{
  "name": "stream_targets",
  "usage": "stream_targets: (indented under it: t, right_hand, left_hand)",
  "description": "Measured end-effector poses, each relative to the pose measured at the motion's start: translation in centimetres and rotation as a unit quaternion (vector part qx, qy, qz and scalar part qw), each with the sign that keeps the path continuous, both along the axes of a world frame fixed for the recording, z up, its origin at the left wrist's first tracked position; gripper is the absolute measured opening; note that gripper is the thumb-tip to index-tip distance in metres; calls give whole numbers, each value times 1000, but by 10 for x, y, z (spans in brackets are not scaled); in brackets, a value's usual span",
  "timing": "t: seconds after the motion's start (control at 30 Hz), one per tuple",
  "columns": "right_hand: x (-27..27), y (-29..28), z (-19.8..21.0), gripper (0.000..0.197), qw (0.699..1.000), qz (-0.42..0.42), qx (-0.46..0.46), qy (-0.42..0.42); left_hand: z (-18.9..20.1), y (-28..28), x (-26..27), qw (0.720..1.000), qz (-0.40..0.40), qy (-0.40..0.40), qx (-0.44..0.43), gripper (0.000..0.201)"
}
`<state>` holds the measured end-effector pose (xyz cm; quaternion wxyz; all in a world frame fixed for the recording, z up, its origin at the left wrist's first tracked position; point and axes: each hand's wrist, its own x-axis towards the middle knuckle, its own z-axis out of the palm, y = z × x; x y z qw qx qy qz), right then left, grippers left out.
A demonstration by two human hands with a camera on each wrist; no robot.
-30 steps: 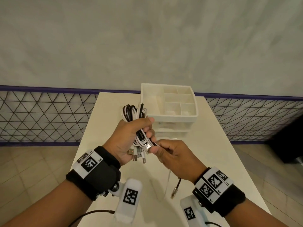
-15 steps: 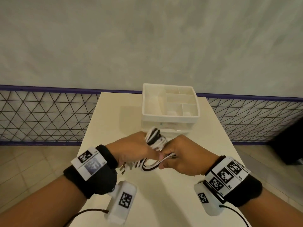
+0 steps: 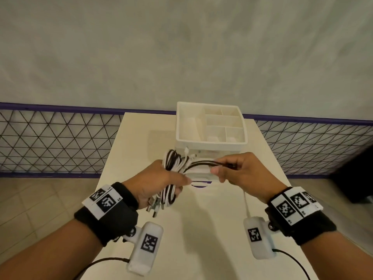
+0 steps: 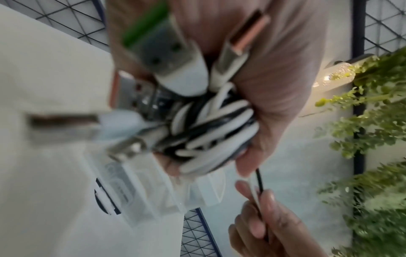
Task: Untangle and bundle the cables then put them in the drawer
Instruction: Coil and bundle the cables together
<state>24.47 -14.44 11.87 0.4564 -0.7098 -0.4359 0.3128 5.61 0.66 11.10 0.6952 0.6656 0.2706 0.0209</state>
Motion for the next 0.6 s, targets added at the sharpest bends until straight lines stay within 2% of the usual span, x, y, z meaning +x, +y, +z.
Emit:
stream_targets:
  t: [0.07, 0.17, 0.23, 0.3, 0.33, 0.4, 0.5, 0.6]
  right_hand:
    - [-3, 0, -7, 21, 999, 5, 29, -26]
    - [-17, 11, -14, 23, 993, -18, 90, -72]
    - [-21, 14, -16, 38, 991, -13, 96, -90]
    - [-19, 10, -13, 61, 989, 27, 72, -125]
    - [-19, 10, -11, 64, 985, 56, 56, -155]
    - [-17, 12, -7, 51, 972, 84, 53, -211]
    - [-13, 17, -12, 26, 958, 51, 97, -267]
    - [-17, 15, -19, 24, 969, -2, 106, -223]
  left_hand:
    - [-3, -2, 2, 998, 33, -44, -40, 31]
    - [-5, -5, 4, 991, 64, -89, -73, 33]
    - [-1, -6, 4, 992, 44, -99, -67, 29]
    - [7, -6, 2, 995, 10, -90, -44, 31]
    - [10, -6, 1, 995, -5, -85, -41, 32]
    - [12, -3, -3, 994, -35, -77, -66, 30]
    - [11, -1, -8, 989, -52, -97, -100, 27]
    - [7, -2, -6, 983, 23, -150, -102, 12]
